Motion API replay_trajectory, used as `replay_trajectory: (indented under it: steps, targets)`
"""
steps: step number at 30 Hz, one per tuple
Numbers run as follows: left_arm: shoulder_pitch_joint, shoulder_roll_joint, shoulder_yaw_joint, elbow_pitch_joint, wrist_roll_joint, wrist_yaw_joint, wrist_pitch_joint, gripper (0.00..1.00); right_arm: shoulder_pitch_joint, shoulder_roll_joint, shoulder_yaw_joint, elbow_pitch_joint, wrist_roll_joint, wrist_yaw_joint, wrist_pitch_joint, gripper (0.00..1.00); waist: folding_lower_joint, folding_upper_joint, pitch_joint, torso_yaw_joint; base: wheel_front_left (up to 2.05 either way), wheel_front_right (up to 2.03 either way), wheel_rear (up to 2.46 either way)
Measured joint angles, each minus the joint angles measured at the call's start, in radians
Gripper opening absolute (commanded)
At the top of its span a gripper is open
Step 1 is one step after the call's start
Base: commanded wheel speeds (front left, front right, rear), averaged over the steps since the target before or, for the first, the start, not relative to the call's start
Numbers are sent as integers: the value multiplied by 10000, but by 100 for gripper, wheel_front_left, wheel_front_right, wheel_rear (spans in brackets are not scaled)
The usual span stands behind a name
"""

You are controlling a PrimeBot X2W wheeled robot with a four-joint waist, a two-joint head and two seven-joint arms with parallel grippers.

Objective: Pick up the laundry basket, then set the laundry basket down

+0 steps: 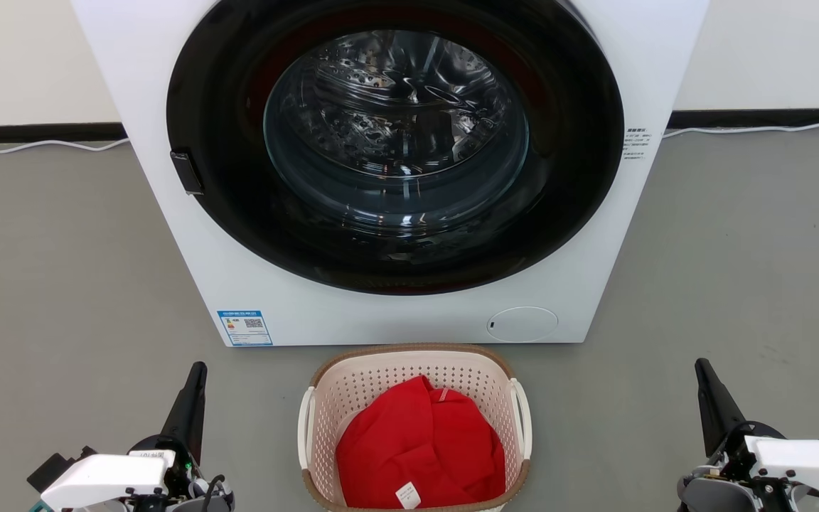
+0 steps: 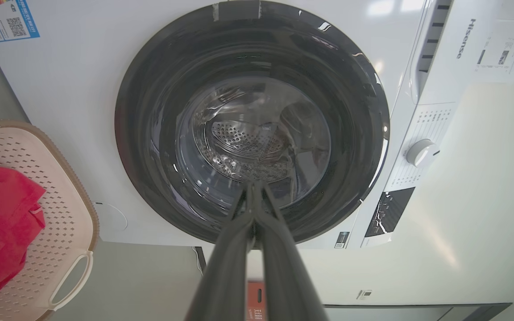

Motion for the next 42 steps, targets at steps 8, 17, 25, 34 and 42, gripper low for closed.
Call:
replay_trajectory:
  steps: [8,17,25,34,42]
  targets:
    - [0,-8,4,0,0,0,0,0,-3,12,-17,0,-10,0,0,0,-1,0,0,0,0,0,0]
    - [0,-12,13,0,0,0,0,0,-169,21,-33,15,-12,0,2,0,0,0,0,0,0,0,0]
    - [0,-13,17,2,0,0,0,0,-169,23,-42,15,-23,0,2,0,0,0,0,0,0,0,0]
    - [0,-13,19,2,0,0,0,0,-169,25,-50,15,-23,0,6,0,0,0,0,0,0,0,0]
    - [0,-15,21,2,0,0,2,0,-169,29,-59,15,-25,0,90,0,0,0,0,0,0,0,0]
